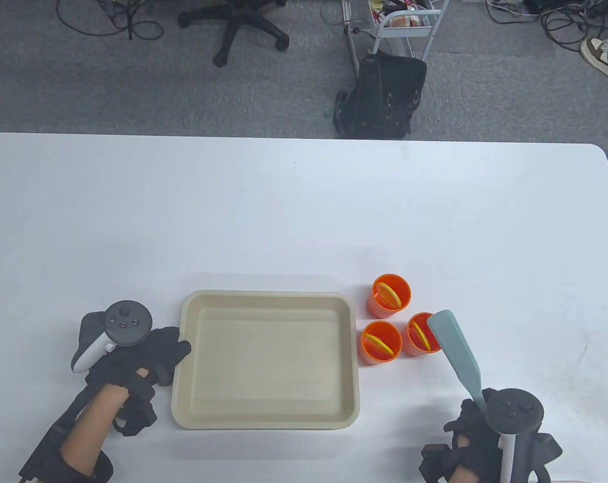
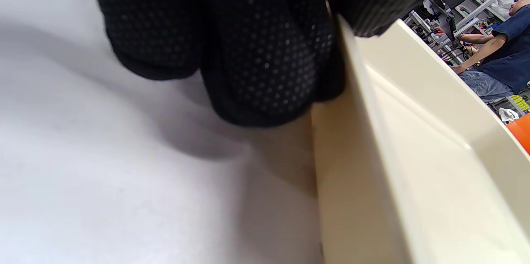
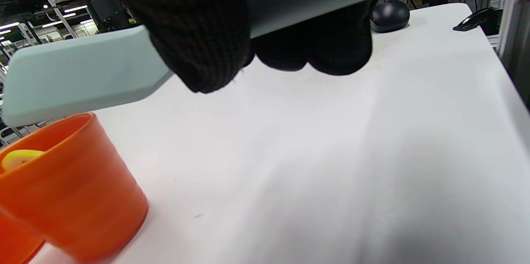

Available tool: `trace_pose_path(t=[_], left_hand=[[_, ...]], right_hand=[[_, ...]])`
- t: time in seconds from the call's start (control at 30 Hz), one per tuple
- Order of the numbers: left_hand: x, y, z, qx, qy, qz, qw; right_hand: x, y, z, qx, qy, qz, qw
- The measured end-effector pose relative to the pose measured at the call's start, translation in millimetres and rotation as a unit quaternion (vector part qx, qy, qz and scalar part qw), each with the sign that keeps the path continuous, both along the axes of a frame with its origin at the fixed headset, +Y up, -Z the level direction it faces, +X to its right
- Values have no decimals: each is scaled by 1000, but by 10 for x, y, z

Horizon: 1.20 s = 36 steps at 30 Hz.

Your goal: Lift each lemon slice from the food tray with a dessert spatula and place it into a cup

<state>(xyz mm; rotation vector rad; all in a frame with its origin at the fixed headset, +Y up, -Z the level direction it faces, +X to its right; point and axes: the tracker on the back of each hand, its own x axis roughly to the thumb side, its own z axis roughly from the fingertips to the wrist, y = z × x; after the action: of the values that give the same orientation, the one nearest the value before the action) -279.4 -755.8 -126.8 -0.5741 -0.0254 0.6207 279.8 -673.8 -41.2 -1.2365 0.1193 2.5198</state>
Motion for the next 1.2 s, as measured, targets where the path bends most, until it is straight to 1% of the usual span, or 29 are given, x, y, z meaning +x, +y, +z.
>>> trace_pose_path(t=[0.07,0.17,0.27,0.57,0.87,0.93,0.97,1.1,1.2], left_hand=[[-1,0,1,0,0,0,1000],[-1,0,3,0,0,0,1000],[-1,-1,4,0,0,0,1000],[1,0,7,-1,0,1,1000],[1,0,7,-1,0,1,1000],[1,0,7,-1,0,1,1000],[1,0,7,-1,0,1,1000],[0,-1,8,-2,0,2,1000],[0,-1,5,-2,0,2,1000]], right_hand=[[-16,-1,-4,17,6,3,1000],[-49,-18,-26,25,21,5,999],[-65,-41,-39,27,35,0,999],[-93,-59,-41,30,45,12,998],[-104,-62,-52,30,55,6,998],[-119,-51,-44,42,64,9,997],[-131,-42,-39,48,70,10,996],[-246,29,-25,94,134,15,986],[-475,99,-50,108,218,32,969]])
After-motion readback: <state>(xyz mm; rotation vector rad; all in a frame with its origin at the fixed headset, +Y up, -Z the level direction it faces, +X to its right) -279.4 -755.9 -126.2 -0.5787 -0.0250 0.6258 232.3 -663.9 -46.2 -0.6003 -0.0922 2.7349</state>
